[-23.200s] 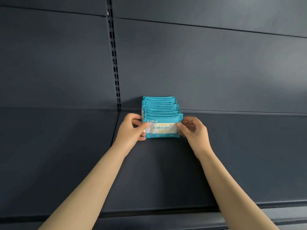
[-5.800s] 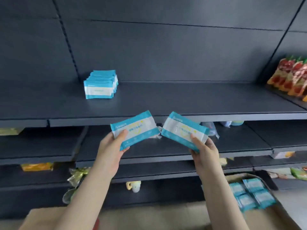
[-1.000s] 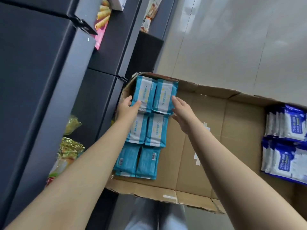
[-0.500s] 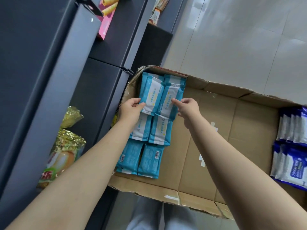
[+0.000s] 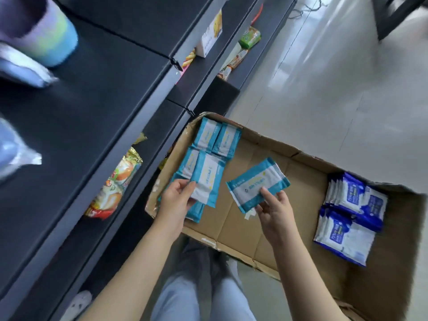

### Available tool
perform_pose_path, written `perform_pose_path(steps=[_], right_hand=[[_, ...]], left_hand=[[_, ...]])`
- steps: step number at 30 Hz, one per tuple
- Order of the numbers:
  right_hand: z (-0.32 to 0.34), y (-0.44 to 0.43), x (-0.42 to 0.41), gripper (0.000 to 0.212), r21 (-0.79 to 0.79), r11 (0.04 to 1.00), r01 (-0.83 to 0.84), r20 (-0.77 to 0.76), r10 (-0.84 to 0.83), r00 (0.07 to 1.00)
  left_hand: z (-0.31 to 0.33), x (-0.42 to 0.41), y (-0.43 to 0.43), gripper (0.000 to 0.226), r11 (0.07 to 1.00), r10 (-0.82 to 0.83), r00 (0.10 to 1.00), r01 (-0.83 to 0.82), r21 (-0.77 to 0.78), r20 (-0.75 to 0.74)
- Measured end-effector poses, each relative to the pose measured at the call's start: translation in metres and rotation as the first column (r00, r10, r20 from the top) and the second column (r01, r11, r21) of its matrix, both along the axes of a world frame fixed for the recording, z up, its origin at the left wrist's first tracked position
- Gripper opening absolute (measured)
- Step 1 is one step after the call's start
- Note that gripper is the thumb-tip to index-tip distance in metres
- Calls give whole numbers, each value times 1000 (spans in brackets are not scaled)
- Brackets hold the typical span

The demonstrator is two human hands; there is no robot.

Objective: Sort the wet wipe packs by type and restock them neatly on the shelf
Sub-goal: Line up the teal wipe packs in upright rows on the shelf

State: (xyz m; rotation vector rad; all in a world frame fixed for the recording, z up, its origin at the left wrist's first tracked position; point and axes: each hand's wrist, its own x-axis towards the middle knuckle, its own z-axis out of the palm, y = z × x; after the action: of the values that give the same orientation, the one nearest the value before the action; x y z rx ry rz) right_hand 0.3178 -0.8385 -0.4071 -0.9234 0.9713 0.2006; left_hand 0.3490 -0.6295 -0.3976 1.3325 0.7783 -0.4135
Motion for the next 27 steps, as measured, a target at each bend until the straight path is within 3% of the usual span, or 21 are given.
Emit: perform_pose_path(steps=[5,10,17,19,23,27], right_hand=[[115,3,-35,22,96,994,-60,166,43,985],[198,24,-50,16,56,975,-216,278,192,941],[274,94,-58,46,70,895,-441,456,365,812],[293,128,-67,51,63,874,-482,487,395,779],[325,205,-104,35,55,816,-575,567,449,691],[346,286,-164,42,91,754,-651,633,461,622]], left_hand=[[118,-66,9,14,968,174,978,-148,-201,119],[204,-121,41,44,933,196,938,-89,-347,285],[281,-192,108,55,905,313,823,-108,-411,474],[298,-218,134,55,887,392,775,-175,-428,496],[326,-281,195,47,823,543,667,-301,-482,510],[348,-354,262,33,781,622,595,-432,-450,509]])
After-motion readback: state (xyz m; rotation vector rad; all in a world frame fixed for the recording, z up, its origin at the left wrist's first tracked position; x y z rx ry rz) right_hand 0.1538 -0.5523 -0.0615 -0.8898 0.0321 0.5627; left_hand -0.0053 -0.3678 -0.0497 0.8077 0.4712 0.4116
